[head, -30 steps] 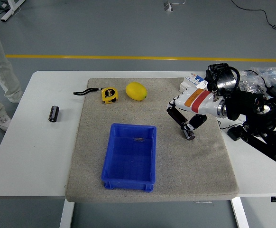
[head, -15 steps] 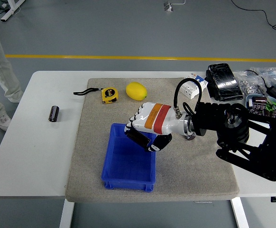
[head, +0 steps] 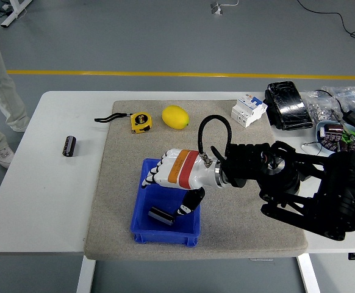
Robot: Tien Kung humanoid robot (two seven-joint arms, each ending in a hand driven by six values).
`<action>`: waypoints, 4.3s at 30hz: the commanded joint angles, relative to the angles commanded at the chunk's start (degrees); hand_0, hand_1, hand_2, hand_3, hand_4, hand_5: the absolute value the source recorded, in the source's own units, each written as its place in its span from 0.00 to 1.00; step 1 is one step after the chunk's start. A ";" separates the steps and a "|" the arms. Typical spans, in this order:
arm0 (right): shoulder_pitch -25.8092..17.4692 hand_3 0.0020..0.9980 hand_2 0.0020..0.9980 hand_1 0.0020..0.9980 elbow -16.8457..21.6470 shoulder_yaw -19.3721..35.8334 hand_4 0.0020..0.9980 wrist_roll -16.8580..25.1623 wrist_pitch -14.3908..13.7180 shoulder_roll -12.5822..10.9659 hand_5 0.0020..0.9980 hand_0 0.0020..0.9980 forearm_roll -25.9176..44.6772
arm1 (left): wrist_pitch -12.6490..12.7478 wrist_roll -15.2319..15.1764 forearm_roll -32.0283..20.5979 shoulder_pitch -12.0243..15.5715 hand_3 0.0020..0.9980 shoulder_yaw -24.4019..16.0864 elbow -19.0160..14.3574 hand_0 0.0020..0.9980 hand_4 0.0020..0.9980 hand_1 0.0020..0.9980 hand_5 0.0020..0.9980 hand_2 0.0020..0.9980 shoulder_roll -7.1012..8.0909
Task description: Pick up the battery,place it into the box
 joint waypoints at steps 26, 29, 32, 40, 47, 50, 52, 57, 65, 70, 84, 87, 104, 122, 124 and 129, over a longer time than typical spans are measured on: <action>-2.76 0.87 0.80 0.69 -27.30 6.35 0.94 7.42 -6.90 -1.40 0.39 0.67 3.55 | 0.00 -0.20 -0.73 -0.42 0.67 0.55 -0.03 0.69 0.65 0.58 0.78 0.64 -0.07; -3.64 0.85 0.79 0.69 -28.39 5.66 0.94 7.65 -6.99 -2.20 0.39 0.66 4.11 | -0.04 -0.17 -0.75 -0.34 0.67 0.52 -0.03 0.69 0.65 0.58 0.77 0.64 -0.09; -4.48 0.85 0.79 0.69 -28.78 4.96 0.94 7.85 -7.06 -2.59 0.39 0.66 4.63 | -0.05 -0.05 -0.75 -0.26 0.67 0.52 -0.04 0.69 0.65 0.58 0.77 0.64 -0.16; -5.70 0.82 0.76 0.67 -33.97 1.44 0.93 9.49 -9.08 -1.52 0.38 0.63 7.77 | 0.20 0.33 -0.87 -0.20 0.66 0.82 -0.17 0.69 0.66 0.58 0.77 0.64 -0.33; -6.16 0.77 0.75 0.66 -38.04 -1.09 0.92 10.93 -10.78 -1.01 0.37 0.62 9.86 | 0.17 0.27 -0.88 -0.47 0.66 0.78 -0.19 0.69 0.66 0.58 0.77 0.65 -0.43; -6.36 0.77 0.75 0.66 -39.48 -1.87 0.92 11.84 -11.91 -0.64 0.37 0.62 11.42 | 0.19 0.33 -0.80 -0.57 0.66 0.72 -0.20 0.69 0.66 0.58 0.77 0.65 -0.48; -6.51 0.68 0.72 0.64 -40.99 -2.45 0.87 12.49 -12.85 -0.22 0.35 0.59 12.83 | 0.13 0.39 -0.66 -0.64 0.66 0.72 -0.24 0.69 0.65 0.58 0.77 0.65 -0.46; -6.86 0.60 0.67 0.59 -42.25 -2.88 0.82 13.61 -14.22 0.00 0.34 0.54 13.79 | 0.10 0.46 -0.41 -0.65 0.66 0.58 -0.27 0.69 0.65 0.58 0.77 0.64 -0.45; -7.06 0.53 0.60 0.52 -42.80 -2.63 0.75 14.47 -14.71 -0.06 0.32 0.49 13.66 | 0.04 0.73 0.23 -0.68 0.66 0.28 -0.31 0.69 0.65 0.58 0.77 0.65 -0.48; -7.19 0.52 0.57 0.50 -43.29 -2.64 0.73 14.45 -14.76 -0.26 0.31 0.47 13.88 | 0.05 0.79 0.38 -0.77 0.66 0.21 -0.32 0.69 0.65 0.58 0.76 0.65 -0.53; -7.32 0.51 0.56 0.48 -43.28 -2.28 0.71 14.37 -14.69 -0.89 0.30 0.46 13.79 | -0.12 0.93 1.10 -0.97 0.66 -0.15 -0.33 0.69 0.65 0.58 0.76 0.65 -0.50; -7.30 0.51 0.55 0.48 -42.64 -1.84 0.69 14.31 -14.61 -1.17 0.29 0.46 13.39 | -0.22 1.04 1.50 -0.93 0.66 -0.34 -0.33 0.69 0.65 0.58 0.76 0.65 -0.45; -7.06 0.51 0.55 0.48 -30.22 6.82 0.68 12.33 -12.86 -2.15 0.29 0.46 7.52 | -0.58 1.46 3.46 -0.14 0.66 -1.64 -0.20 0.69 0.65 0.58 0.76 0.64 -0.11; -5.95 0.86 0.80 0.62 -11.24 4.21 0.83 8.58 -8.95 3.08 0.33 0.60 5.69 | -0.55 1.22 3.03 -0.19 0.66 -1.50 -0.17 0.69 0.65 0.58 0.76 0.64 0.01; -6.02 0.98 0.96 0.72 -11.41 3.85 1.00 9.36 -8.76 3.25 0.37 0.75 6.00 | -0.54 1.14 2.81 -0.25 0.66 -1.39 -0.17 0.69 0.65 0.58 0.76 0.64 0.03; -6.31 0.98 0.96 0.72 -12.19 4.15 1.00 10.40 -9.40 2.46 0.37 0.75 6.77 | -0.58 1.08 2.68 -0.36 0.66 -1.21 -0.20 0.69 0.65 0.58 0.76 0.64 0.14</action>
